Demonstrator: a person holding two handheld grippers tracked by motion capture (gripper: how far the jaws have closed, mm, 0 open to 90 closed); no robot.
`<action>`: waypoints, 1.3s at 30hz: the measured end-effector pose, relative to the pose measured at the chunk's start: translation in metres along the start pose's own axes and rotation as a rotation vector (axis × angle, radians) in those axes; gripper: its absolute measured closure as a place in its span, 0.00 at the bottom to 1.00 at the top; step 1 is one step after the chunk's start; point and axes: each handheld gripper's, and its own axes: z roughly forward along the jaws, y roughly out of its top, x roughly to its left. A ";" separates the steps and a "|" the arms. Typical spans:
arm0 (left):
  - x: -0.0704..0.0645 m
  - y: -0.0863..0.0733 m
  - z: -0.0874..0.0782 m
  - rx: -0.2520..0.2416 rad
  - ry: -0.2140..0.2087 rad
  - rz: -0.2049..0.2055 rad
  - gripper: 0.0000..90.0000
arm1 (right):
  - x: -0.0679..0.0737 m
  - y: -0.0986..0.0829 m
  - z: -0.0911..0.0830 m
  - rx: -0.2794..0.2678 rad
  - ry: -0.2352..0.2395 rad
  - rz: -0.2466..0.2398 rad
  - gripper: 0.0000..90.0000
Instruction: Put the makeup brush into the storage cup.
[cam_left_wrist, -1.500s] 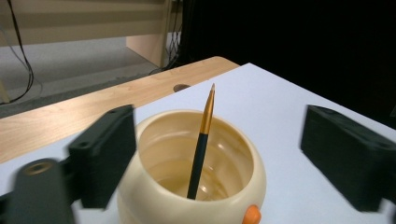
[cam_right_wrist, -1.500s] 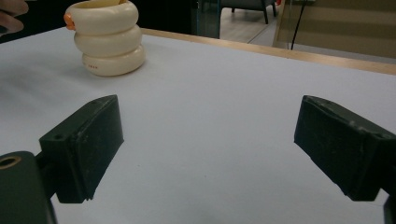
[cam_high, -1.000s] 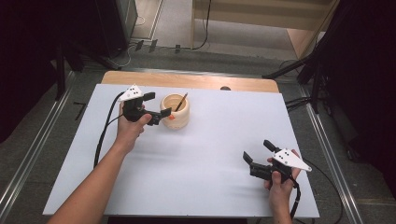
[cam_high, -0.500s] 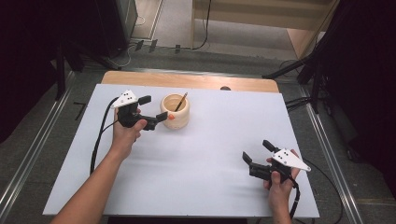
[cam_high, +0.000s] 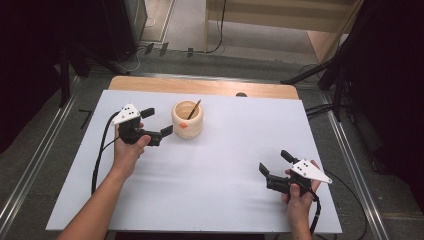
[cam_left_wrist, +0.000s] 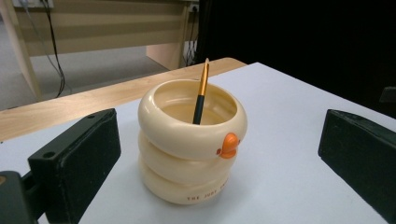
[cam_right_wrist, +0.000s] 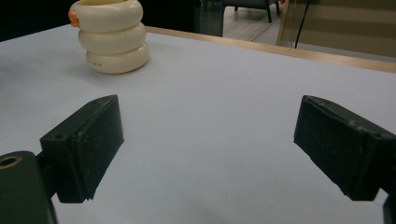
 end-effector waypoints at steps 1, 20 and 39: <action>0.000 -0.001 -0.001 -0.003 0.002 0.000 0.00 | 0.000 0.000 0.000 0.000 0.000 -0.001 0.09; -0.001 -0.013 -0.035 -0.030 0.069 -0.012 0.00 | 0.000 -0.001 0.001 0.004 0.005 0.003 0.09; 0.002 -0.028 -0.063 -0.039 0.118 -0.034 0.00 | 0.000 -0.002 -0.001 0.003 -0.001 0.006 0.09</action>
